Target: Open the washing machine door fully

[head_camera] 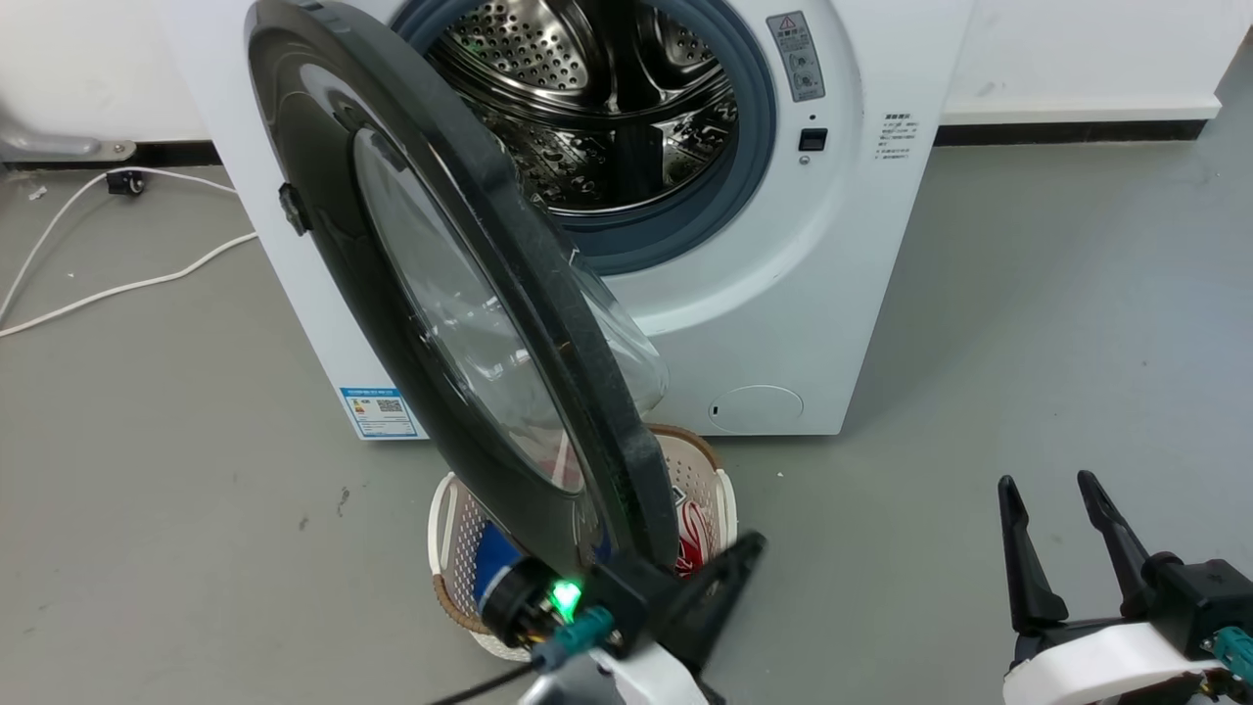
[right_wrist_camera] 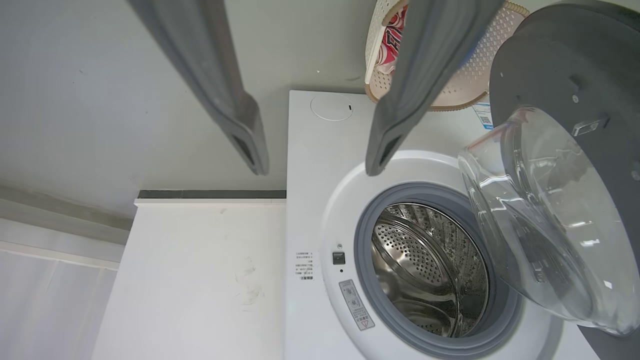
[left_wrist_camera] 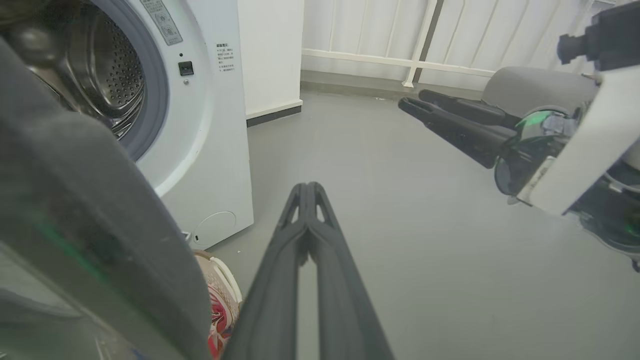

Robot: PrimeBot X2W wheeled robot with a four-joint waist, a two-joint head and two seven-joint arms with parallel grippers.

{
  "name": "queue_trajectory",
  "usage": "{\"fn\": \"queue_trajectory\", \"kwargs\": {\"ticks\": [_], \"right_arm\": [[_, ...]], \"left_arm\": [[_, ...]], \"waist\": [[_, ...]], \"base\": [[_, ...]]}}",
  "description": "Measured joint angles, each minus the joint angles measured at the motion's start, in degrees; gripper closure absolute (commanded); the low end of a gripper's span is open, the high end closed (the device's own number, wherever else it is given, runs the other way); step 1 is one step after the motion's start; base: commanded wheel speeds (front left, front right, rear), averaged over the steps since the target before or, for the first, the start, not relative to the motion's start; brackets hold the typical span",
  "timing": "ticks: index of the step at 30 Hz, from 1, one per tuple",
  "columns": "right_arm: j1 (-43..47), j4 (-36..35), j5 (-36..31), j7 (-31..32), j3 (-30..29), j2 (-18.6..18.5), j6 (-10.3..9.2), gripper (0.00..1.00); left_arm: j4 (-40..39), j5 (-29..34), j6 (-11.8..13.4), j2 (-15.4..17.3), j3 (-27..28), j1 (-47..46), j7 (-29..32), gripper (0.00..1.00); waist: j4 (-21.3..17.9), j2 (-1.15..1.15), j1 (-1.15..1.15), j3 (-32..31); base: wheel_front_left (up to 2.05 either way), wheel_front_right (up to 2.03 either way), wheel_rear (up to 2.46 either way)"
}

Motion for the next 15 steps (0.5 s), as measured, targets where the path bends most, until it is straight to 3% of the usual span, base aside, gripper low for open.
{"fn": "queue_trajectory", "kwargs": {"ticks": [4,15], "right_arm": [[-0.1,0.3,0.2,0.0,0.2,0.0,0.00,0.00],[-0.1,0.7,0.6,0.0,-0.1,0.0,0.00,0.00]], "left_arm": [[3.6,0.2,2.1,-0.4,2.7,-2.2,-2.1,1.00],[7.6,-1.6,3.5,-0.4,4.9,-2.6,-3.8,1.00]], "waist": [[-0.5,0.00,0.00,0.3],[-0.5,0.00,0.00,0.1]], "base": [[0.00,0.00,0.00],[0.00,0.00,0.00]]}}
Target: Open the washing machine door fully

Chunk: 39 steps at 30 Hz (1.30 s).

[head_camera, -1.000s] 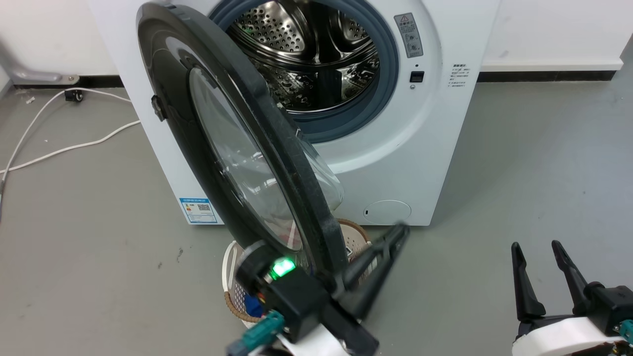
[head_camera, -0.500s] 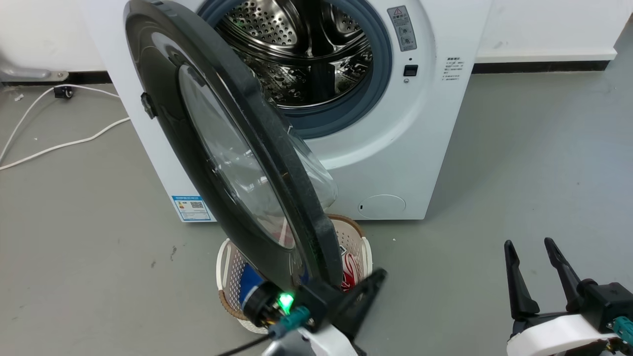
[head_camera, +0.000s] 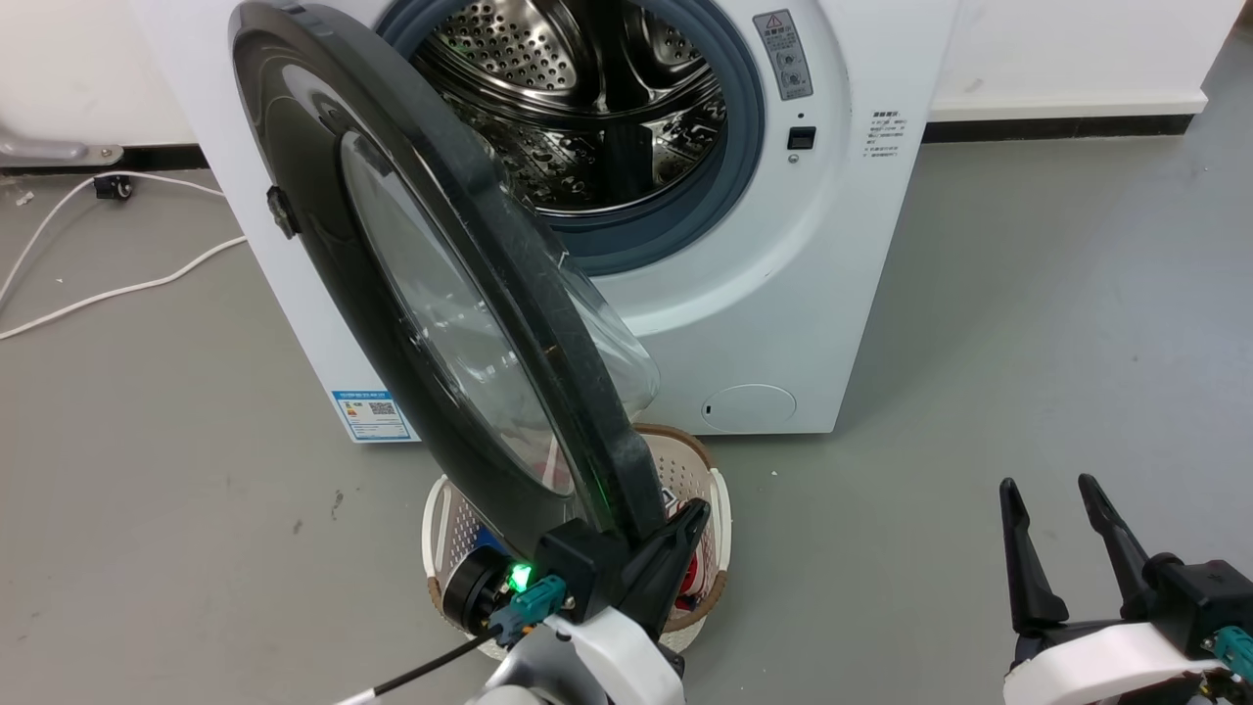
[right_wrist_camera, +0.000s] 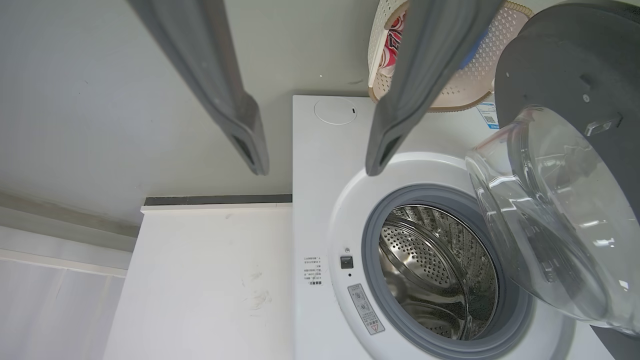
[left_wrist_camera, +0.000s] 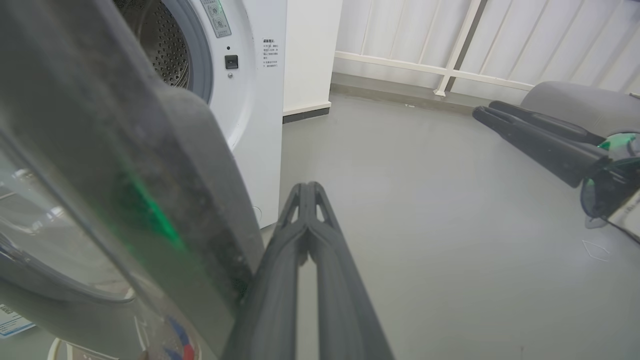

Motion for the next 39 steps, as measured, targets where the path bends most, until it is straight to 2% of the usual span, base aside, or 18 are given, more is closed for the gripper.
{"fn": "queue_trajectory", "kwargs": {"ticks": [11,24,31,39], "right_arm": [[0.1,0.4,0.7,0.9,-0.1,0.3,0.00,0.00],[1.0,0.3,0.7,1.3,-0.4,0.2,0.00,0.00],[1.7,-0.5,-0.6,1.8,-1.2,-0.1,0.00,0.00],[1.8,-1.9,-1.0,2.0,-0.6,0.0,0.00,0.00]], "left_arm": [[-2.7,-0.4,2.7,1.5,1.1,4.3,-1.4,1.00],[-15.1,-0.8,9.4,6.4,5.1,12.8,0.7,1.00],[-20.1,-0.8,12.1,7.3,6.7,15.6,1.2,1.00],[-20.7,-2.1,14.6,9.4,11.7,16.9,0.8,1.00]], "waist": [[1.3,0.00,0.00,-0.8],[3.3,0.00,0.00,-1.7],[7.0,0.00,0.00,-1.8],[12.6,0.00,0.00,-1.7]], "base": [[0.00,0.00,0.00],[0.00,0.00,0.00],[0.00,0.00,0.00],[0.00,0.00,0.00]]}}
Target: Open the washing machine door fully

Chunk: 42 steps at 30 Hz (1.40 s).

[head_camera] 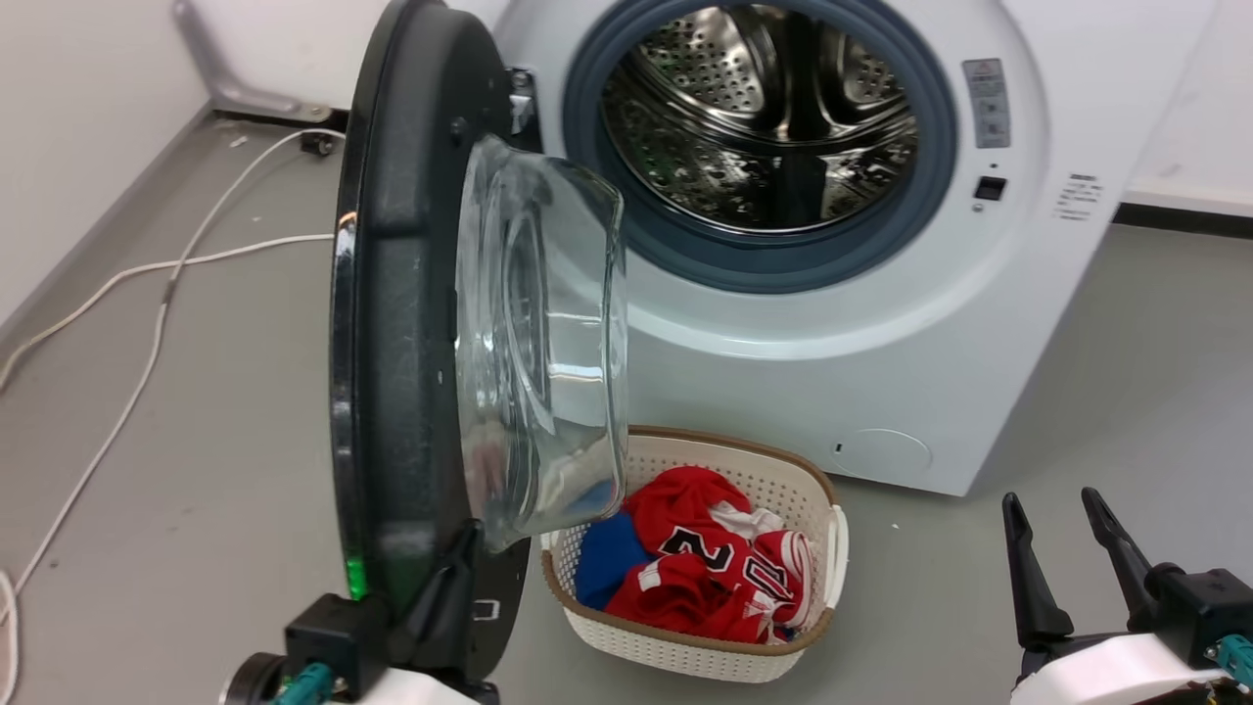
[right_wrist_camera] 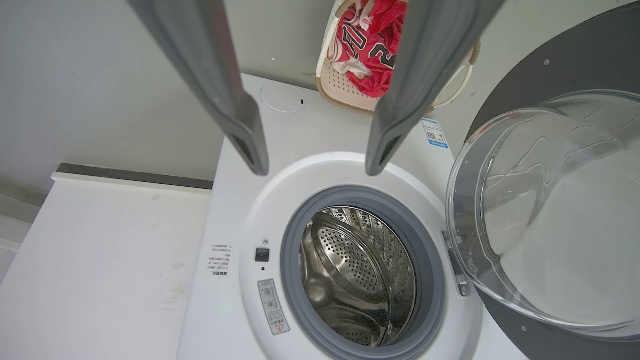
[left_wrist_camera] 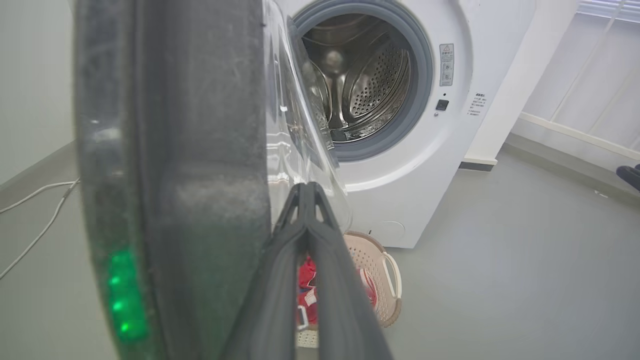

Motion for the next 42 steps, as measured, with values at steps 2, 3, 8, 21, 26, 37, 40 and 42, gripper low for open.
{"fn": "queue_trajectory", "kwargs": {"ticks": [2,3,8,21,26,37,40,42], "right_arm": [[0.0,-0.1,0.0,0.2,0.1,0.0,0.00,0.00],[0.0,-0.2,0.0,0.4,0.2,0.0,0.00,0.00],[-0.1,-0.9,-0.1,0.9,0.4,0.0,0.00,0.00],[-0.4,-2.2,0.2,2.3,1.1,-0.3,0.00,0.00],[-0.4,-2.3,0.2,2.5,0.9,-0.4,0.00,0.00],[-0.6,-2.0,0.3,2.7,0.3,-0.3,0.00,0.00],[-0.6,-1.8,0.4,2.5,0.2,-0.2,0.00,0.00],[-0.5,-1.5,0.5,2.4,0.3,-0.1,0.00,0.00]], "left_arm": [[0.5,-0.9,0.0,0.6,1.4,0.1,-0.6,1.00],[0.8,-1.3,0.0,1.1,2.4,0.1,-0.8,1.00],[3.3,-2.9,-0.3,3.6,6.6,-1.1,-1.8,1.00],[19.9,-9.8,-3.7,7.0,16.5,-9.3,-7.1,1.00],[25.8,-11.4,-4.6,9.7,19.8,-13.1,-8.3,1.00],[35.7,-12.0,-5.9,13.1,22.8,-17.6,-11.4,1.00],[35.9,-11.8,-5.9,12.6,22.7,-17.4,-12.3,1.00],[35.3,-11.4,-5.7,11.9,22.5,-16.5,-12.8,1.00]], "waist": [[1.1,0.00,0.00,0.0],[1.6,0.00,0.00,0.1],[3.2,0.00,0.00,0.1],[1.6,0.00,0.00,1.3],[0.6,0.00,0.00,1.9],[-0.7,0.00,0.00,2.3],[-0.8,0.00,0.01,2.0],[-1.0,0.00,0.01,1.7]], "base": [[0.00,0.00,0.00],[0.00,0.00,0.00],[0.00,0.00,0.00],[0.00,0.00,0.00],[0.00,0.00,0.00],[0.00,0.00,0.00],[0.00,0.00,0.00],[0.00,0.00,0.00]]}}
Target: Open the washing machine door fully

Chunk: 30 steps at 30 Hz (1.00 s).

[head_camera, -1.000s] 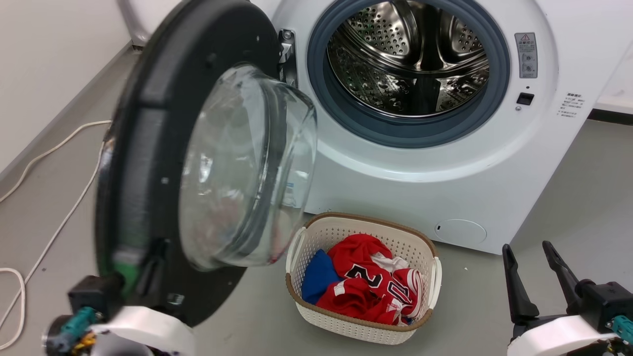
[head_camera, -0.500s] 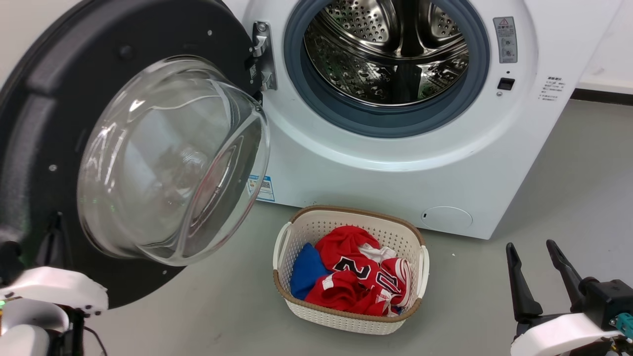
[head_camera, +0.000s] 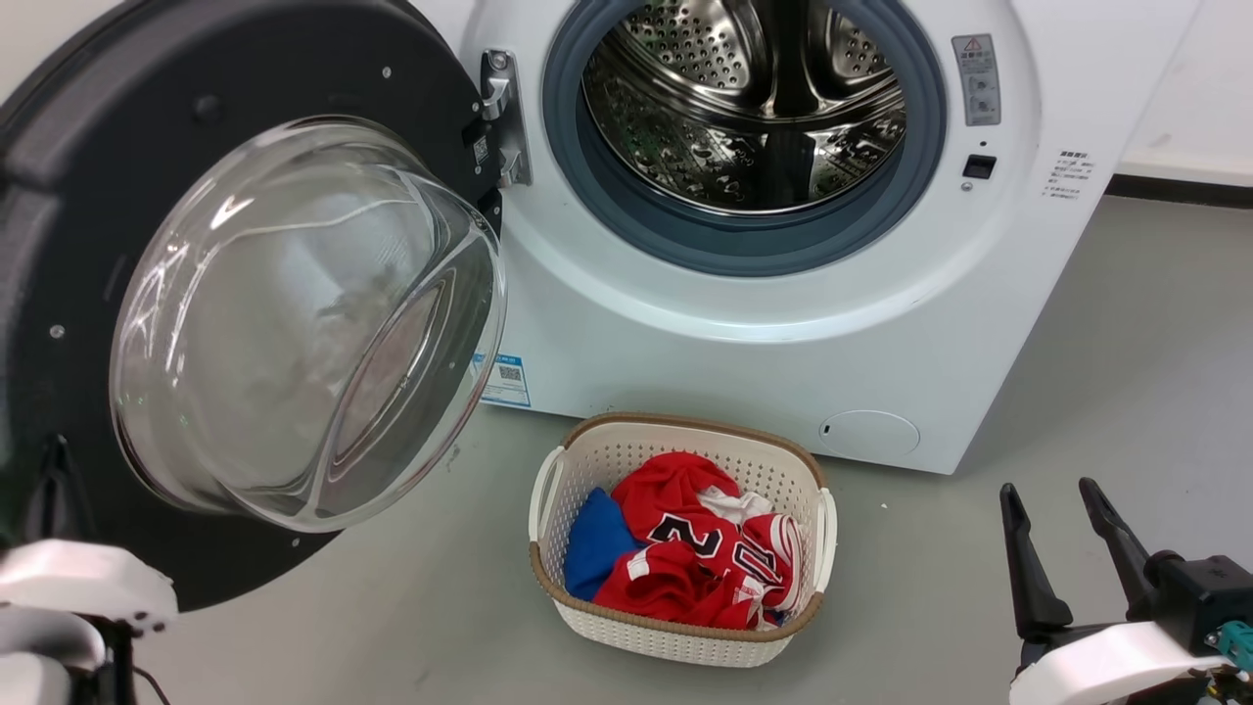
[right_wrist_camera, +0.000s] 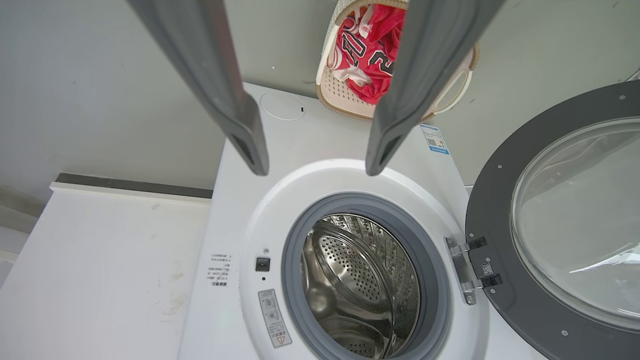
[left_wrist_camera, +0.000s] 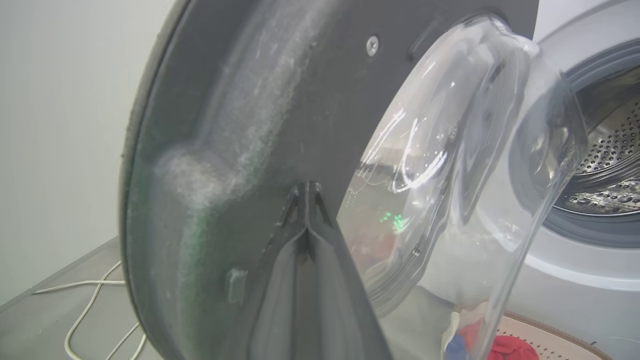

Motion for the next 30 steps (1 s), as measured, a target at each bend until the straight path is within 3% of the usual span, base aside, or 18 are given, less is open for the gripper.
{"fn": "queue_trajectory", "kwargs": {"ticks": [20,30], "right_arm": [[0.0,1.9,0.2,-0.6,1.6,0.0,0.00,0.00],[-1.4,2.3,0.6,-0.7,4.2,-1.4,0.00,0.00]], "left_arm": [[-20.6,8.6,2.6,-10.3,-11.5,14.5,-1.5,1.00],[-17.2,9.5,-1.1,-12.8,-17.5,11.0,-0.9,1.00]], "waist": [[-2.8,0.00,0.00,-2.1],[-8.8,0.00,0.00,-2.0]], "base": [[0.00,0.00,0.00],[0.00,0.00,0.00]]}}
